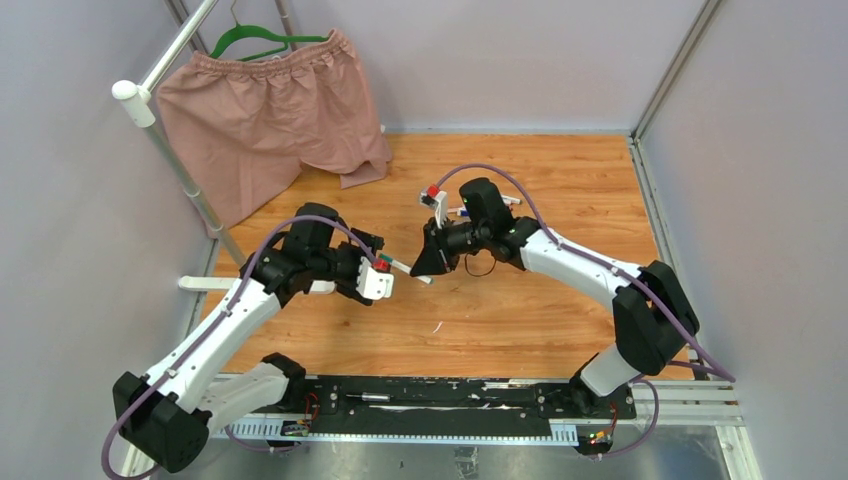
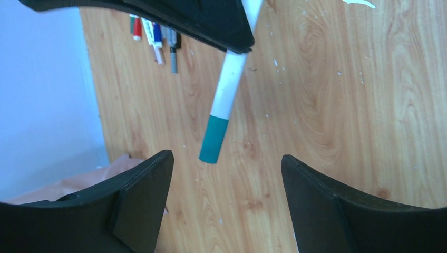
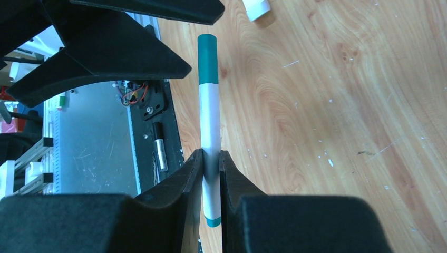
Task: Open the pen caps
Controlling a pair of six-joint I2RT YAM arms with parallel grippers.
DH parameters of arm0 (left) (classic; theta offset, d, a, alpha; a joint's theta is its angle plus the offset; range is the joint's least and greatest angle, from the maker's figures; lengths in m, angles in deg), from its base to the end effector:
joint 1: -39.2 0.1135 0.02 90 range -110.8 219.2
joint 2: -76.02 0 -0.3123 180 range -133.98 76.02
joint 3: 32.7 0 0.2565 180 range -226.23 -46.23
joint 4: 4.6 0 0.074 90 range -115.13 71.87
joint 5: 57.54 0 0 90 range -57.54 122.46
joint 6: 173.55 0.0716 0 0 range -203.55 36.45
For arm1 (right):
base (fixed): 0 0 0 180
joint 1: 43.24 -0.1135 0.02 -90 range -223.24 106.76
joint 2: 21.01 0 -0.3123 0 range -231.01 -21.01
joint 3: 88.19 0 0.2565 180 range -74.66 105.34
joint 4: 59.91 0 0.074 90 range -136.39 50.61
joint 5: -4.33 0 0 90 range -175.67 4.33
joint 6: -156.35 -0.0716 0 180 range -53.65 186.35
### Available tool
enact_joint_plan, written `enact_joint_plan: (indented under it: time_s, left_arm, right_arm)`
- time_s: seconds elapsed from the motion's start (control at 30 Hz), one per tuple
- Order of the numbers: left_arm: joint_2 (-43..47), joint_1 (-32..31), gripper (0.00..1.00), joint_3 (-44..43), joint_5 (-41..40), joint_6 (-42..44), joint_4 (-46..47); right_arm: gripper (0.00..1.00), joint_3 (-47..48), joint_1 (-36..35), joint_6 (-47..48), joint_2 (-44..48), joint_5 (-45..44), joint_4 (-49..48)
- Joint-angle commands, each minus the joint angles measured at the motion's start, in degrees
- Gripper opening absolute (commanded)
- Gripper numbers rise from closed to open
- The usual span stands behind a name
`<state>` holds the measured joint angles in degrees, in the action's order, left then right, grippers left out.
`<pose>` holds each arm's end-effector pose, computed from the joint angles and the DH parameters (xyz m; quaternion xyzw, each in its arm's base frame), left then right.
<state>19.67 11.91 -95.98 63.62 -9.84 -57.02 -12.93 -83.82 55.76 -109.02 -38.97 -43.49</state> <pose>0.1576 -0.1230 0.3080 0.7526 0.4886 -0.0847 0.4333 0.2447 0.2782 0.3090 -0.3987 0.7129 0.5090 0.2716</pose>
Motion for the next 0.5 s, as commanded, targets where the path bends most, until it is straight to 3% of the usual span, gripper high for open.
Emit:
enact_joint_plan:
  time_s: [0.0, 0.17, 0.33, 0.47]
  left_arm:
    - [0.73, -2.27, 0.78, 0.18, -1.54, 0.74, 4.67]
    - [-0.67, -4.72, 0.68, 0.25, -4.55, -0.3, 5.06]
    - [-2.84, -4.88, 0.48, -1.13, -11.2, 0.06, 4.9]
    - [-3.05, -4.83, 0.42, -1.86, -11.6, -0.31, 4.49]
  right_arm:
    - [0.0, 0.31, -1.51, -1.2, 0.87, 3.08, 1.74]
    - [0.0, 2.28, -2.21, -1.93, -0.03, 3.62, 1.79]
    - [0.0, 2.77, -2.23, -2.2, 0.06, 3.77, 1.97]
    - [0.0, 3.23, -2.24, -2.23, 0.23, 3.75, 2.56]
